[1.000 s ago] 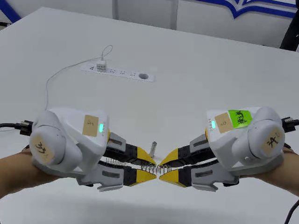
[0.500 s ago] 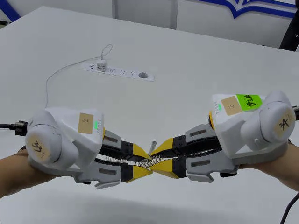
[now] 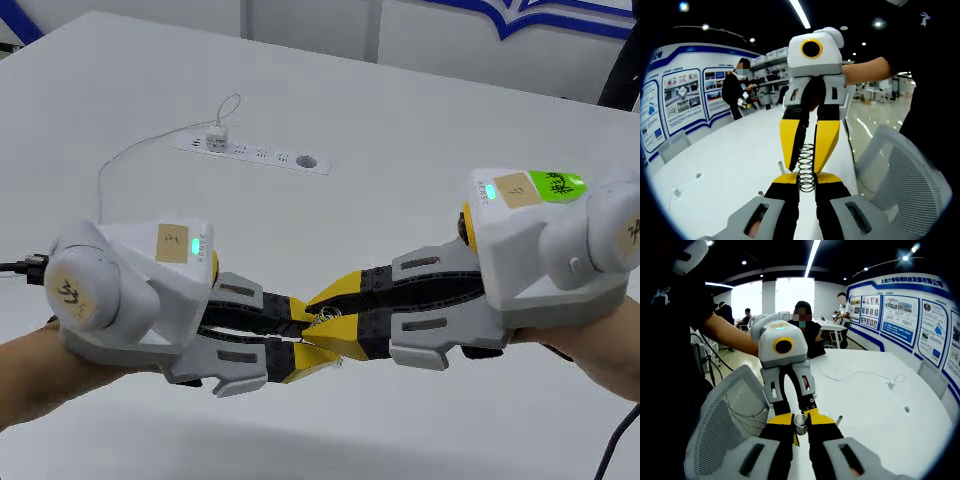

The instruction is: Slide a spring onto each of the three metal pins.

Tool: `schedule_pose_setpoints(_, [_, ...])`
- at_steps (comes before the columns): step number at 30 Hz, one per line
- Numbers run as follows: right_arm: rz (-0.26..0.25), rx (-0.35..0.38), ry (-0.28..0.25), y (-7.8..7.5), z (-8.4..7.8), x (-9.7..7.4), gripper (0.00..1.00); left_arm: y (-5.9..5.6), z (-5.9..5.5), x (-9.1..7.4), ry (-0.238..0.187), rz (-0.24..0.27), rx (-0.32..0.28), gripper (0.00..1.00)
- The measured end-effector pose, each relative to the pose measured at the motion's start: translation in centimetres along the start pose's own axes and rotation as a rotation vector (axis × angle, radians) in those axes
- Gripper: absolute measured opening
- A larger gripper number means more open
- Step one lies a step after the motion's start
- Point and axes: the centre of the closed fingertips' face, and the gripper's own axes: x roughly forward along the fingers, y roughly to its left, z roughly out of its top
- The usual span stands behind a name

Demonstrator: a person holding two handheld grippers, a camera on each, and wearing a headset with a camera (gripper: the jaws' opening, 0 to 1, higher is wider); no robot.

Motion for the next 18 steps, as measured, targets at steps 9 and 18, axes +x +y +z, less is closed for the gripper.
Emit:
schedule_pose_setpoints(9, [-0.014,0.048,-0.008,-0.2,0.3,0.4,0.11,0.1,-0.1,-0.7,-0.017,0.001,-0.122,0.12])
schedule_pose_setpoints(18, [-0.06,0.052,-0.009,-1.2,0.7,-0.2,0.11,-0.2,-0.6,-0.9,-0.003,0.013,-0.135,0.25])
